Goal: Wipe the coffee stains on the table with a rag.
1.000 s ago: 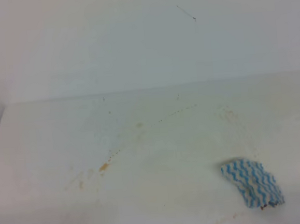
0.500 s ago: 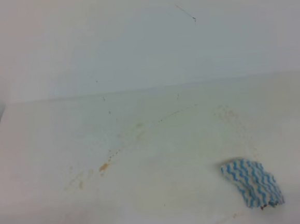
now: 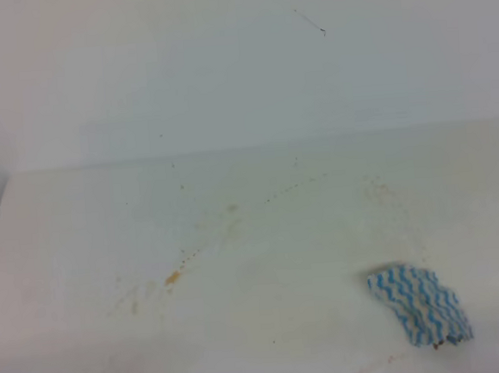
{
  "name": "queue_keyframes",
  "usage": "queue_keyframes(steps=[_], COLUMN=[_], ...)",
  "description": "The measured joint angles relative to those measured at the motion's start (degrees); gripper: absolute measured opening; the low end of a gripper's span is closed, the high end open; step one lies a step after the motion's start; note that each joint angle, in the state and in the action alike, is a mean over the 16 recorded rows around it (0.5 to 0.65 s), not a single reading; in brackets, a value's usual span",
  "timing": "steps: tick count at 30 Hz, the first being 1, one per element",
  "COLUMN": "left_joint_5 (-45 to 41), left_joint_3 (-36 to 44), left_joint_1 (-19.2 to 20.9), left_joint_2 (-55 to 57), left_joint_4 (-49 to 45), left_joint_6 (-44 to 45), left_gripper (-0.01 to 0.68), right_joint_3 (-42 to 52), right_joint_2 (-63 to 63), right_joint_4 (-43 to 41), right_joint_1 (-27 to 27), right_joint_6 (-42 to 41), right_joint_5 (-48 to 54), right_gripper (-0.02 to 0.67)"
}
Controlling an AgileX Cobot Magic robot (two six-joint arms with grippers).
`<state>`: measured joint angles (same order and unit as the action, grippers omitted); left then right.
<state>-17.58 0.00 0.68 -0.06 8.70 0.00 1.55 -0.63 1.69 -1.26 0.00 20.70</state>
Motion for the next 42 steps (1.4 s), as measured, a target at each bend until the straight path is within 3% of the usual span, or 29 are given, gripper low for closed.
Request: queue_keyframes(steps=[42], left_joint_5=[0.0], left_joint_3=[0.0], left_joint_1=[0.0], left_joint_2=[0.0], left_joint_4=[0.0], left_joint_6=[0.0], left_gripper=[-0.004], right_joint_3=[0.0], right_joint_2=[0.0], right_joint_4=[-0.1], right_joint_1=[0.0], right_joint_6=[0.0], right_joint_5=[0.0], right_gripper=[-0.002])
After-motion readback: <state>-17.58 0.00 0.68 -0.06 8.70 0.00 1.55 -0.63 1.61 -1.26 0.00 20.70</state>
